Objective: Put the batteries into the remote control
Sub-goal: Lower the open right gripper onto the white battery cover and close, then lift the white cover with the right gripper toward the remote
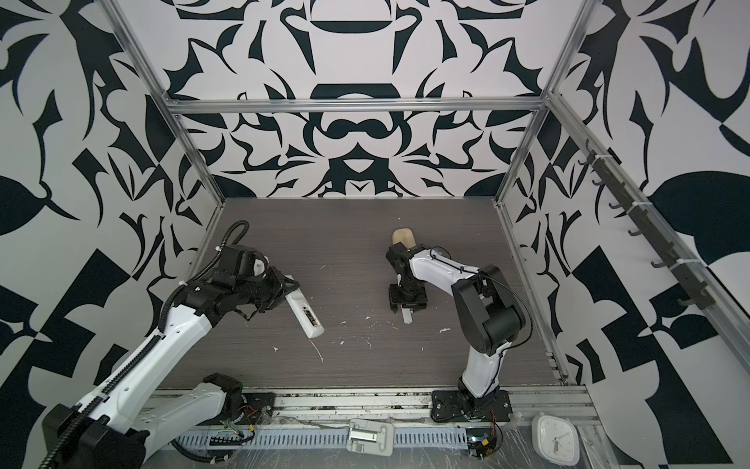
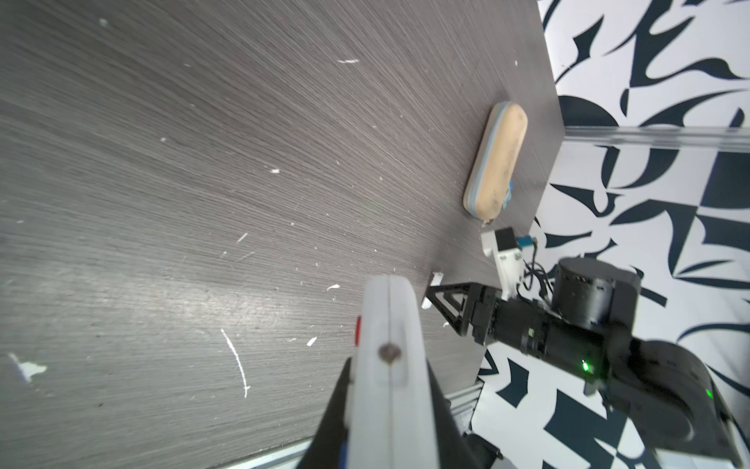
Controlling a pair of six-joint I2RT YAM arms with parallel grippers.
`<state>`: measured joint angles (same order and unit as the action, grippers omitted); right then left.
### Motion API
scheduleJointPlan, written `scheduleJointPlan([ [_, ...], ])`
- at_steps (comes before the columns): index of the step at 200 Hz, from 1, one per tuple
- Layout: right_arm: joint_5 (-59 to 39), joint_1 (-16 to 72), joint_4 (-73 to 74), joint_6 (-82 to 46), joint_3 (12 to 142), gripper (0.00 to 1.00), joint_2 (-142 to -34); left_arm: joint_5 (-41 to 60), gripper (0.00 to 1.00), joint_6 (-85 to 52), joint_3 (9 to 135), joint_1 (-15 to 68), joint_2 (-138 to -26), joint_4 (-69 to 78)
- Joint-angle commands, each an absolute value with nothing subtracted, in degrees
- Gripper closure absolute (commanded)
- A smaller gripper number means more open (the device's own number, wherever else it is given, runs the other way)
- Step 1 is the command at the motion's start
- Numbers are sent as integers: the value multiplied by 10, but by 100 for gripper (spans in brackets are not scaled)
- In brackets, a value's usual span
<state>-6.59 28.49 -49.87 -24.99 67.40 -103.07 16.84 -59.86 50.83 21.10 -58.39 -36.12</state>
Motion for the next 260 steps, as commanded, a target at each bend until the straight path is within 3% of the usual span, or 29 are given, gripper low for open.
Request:
scheduleJointPlan([
  [1, -55, 286, -501, -222, 705, 41, -1040, 200, 100, -584, 505, 209, -569, -349],
  [94, -55, 286, -489, -211, 694, 47, -1055, 211, 100, -579, 509, 209, -568, -350],
  [260, -36, 296, -497, -186, 695, 70, -1070, 216, 100, -617, 475, 209, -565, -307],
])
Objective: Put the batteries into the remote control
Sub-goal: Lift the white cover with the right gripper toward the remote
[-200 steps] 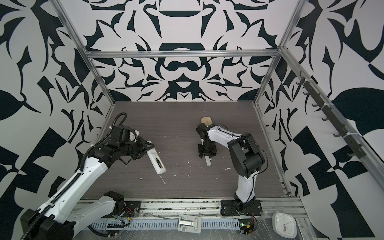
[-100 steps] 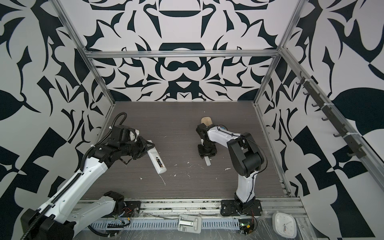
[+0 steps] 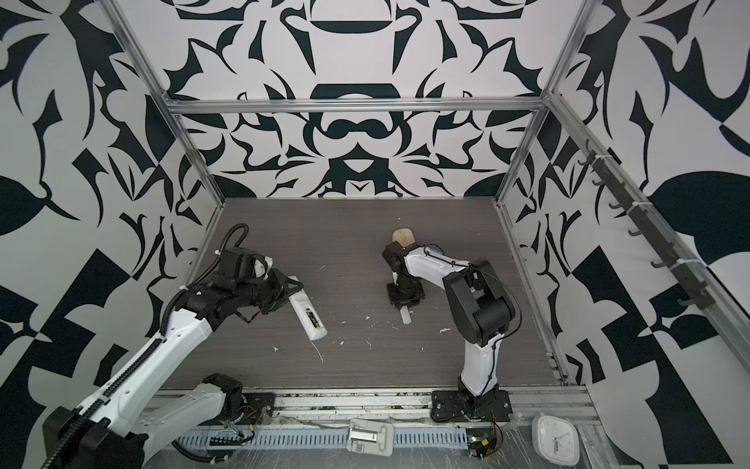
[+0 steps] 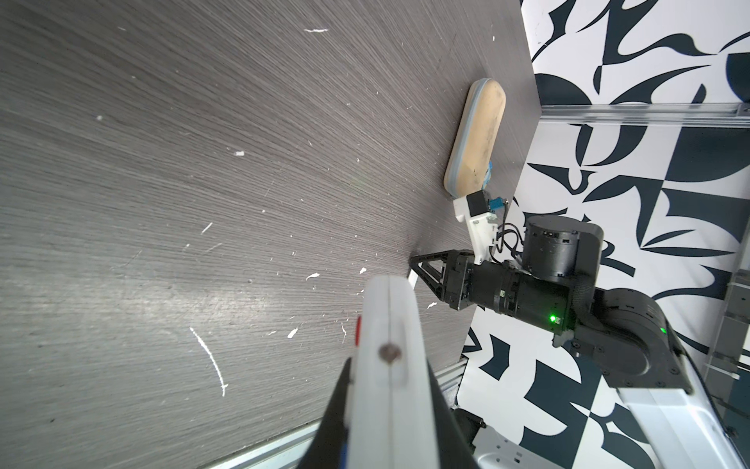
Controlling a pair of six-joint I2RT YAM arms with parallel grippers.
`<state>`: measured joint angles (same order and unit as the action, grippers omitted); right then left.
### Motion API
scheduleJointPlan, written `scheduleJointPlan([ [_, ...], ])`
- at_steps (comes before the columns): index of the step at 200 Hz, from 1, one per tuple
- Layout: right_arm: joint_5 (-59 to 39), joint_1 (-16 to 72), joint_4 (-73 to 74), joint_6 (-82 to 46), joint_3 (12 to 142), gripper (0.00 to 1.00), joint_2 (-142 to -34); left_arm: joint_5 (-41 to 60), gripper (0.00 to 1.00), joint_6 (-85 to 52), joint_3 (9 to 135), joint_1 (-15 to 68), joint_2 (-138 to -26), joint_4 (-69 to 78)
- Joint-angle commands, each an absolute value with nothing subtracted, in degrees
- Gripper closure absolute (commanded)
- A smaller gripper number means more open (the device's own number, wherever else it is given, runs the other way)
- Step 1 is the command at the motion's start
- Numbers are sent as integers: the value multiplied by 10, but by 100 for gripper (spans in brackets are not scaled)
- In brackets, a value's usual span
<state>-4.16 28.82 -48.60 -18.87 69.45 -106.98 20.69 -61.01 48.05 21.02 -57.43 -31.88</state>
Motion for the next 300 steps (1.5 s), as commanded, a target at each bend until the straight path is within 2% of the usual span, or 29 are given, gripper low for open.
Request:
scheduleJointPlan([
  [1, -36, 296, -496, -186, 695, 70, -1070, 216, 100, -617, 475, 209, -565, -307],
  [52, -40, 309, -492, -197, 695, 81, -1066, 218, 100, -616, 472, 208, -560, -303],
  [74, -42, 313, -481, -200, 691, 88, -1055, 228, 100, -615, 472, 208, -563, -288],
  [119, -51, 314, -438, -205, 666, 93, -993, 241, 100, -593, 485, 209, -559, -260],
  [223, -60, 314, -374, -191, 632, 97, -842, 263, 100, -538, 485, 209, -536, -189],
  [264, -115, 318, -332, -225, 657, 97, -797, 266, 100, -507, 482, 201, -515, -173],
  [300, -111, 330, -317, -243, 706, 97, -795, 276, 100, -502, 473, 187, -502, -133],
])
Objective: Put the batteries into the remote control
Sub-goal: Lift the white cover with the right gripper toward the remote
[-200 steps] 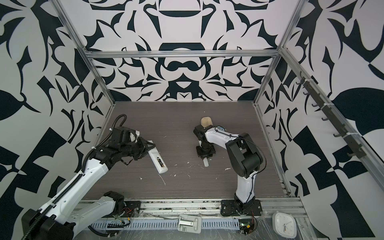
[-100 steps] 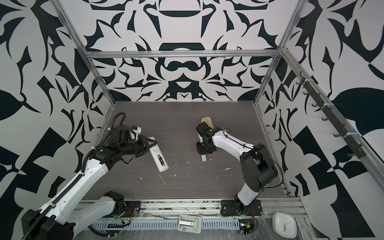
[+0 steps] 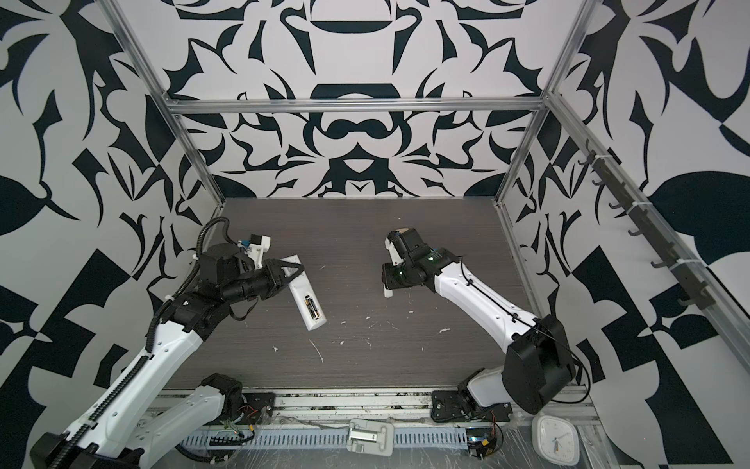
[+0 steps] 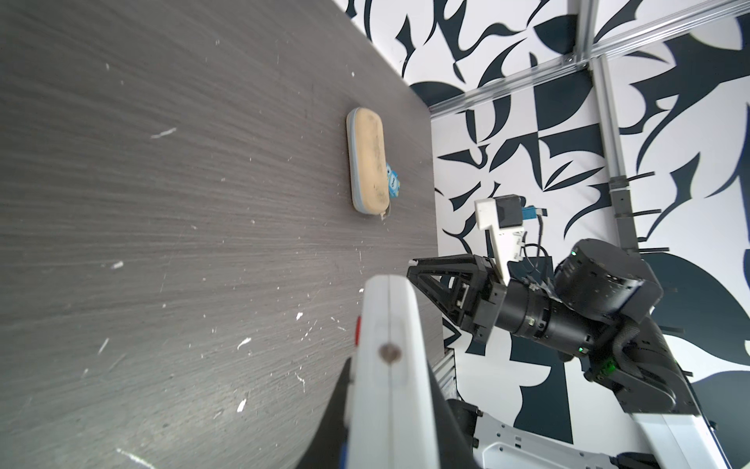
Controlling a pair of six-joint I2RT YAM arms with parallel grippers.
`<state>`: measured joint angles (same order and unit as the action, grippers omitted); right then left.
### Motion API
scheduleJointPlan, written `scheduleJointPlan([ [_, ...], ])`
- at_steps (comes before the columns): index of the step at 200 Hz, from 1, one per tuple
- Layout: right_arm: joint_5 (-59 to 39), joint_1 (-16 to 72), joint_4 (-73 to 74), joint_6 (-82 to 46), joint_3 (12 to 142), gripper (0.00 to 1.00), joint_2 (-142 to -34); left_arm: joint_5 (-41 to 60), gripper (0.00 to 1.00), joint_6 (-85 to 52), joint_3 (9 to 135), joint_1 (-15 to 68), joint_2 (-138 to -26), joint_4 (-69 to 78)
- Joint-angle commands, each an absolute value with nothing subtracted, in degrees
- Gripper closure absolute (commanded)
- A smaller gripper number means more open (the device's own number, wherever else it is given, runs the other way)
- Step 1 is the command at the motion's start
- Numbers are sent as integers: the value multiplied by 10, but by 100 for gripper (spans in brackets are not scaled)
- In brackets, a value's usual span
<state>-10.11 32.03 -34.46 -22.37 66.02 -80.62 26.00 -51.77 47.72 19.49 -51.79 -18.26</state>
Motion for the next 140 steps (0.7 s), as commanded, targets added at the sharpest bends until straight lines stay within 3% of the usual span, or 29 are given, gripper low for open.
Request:
scheduleJointPlan([
  [1, -111, 330, -317, -243, 707, 97, -795, 276, 100, -502, 472, 187, -502, -131],
  [140, -54, 393, -295, -276, 761, 100, -758, 282, 100, -486, 466, 185, -480, -62],
])
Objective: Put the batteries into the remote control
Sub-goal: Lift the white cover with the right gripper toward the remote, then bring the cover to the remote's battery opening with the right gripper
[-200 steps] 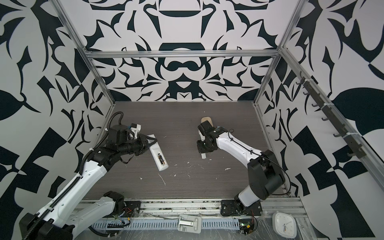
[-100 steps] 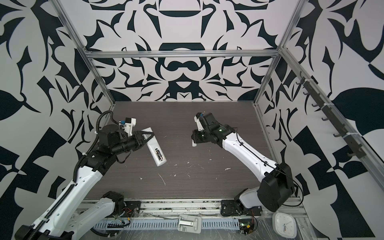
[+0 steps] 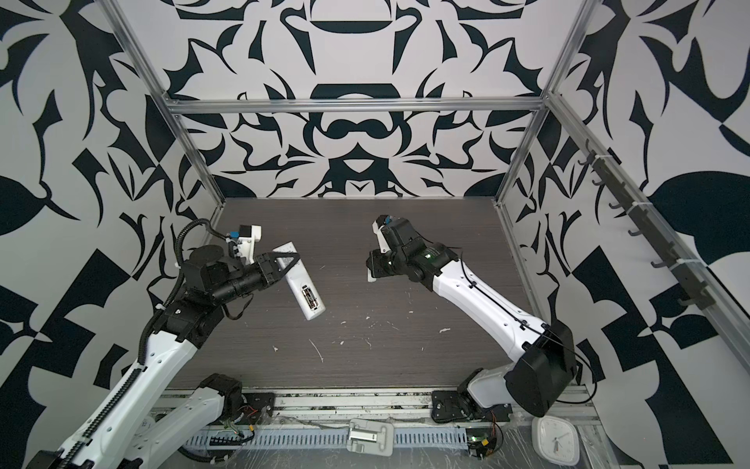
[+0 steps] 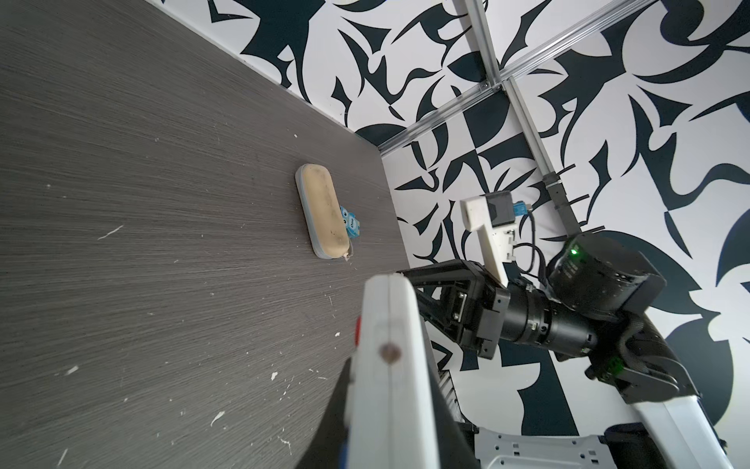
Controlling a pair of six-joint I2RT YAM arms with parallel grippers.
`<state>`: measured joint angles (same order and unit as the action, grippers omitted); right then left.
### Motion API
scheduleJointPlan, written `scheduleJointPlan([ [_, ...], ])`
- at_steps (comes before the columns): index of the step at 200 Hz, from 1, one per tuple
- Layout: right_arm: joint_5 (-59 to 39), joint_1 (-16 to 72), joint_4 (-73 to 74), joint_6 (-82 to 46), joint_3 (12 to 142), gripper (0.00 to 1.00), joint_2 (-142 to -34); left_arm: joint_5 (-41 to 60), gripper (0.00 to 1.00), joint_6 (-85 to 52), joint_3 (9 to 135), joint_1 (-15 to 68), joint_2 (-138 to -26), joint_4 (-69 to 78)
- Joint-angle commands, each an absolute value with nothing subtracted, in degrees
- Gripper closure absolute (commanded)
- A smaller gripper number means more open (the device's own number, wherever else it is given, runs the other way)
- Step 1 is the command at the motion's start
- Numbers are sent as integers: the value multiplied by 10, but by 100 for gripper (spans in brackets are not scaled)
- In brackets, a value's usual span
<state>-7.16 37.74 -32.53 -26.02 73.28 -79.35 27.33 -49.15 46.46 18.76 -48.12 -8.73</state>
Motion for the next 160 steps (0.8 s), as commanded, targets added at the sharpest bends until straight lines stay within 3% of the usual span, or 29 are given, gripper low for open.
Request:
scheduleJointPlan([
  [1, -53, 393, -294, -277, 761, 100, -758, 282, 100, -486, 466, 185, -480, -62],
  [160, -40, 531, -253, -234, 869, 100, -788, 233, 100, -490, 466, 185, -465, -74],
])
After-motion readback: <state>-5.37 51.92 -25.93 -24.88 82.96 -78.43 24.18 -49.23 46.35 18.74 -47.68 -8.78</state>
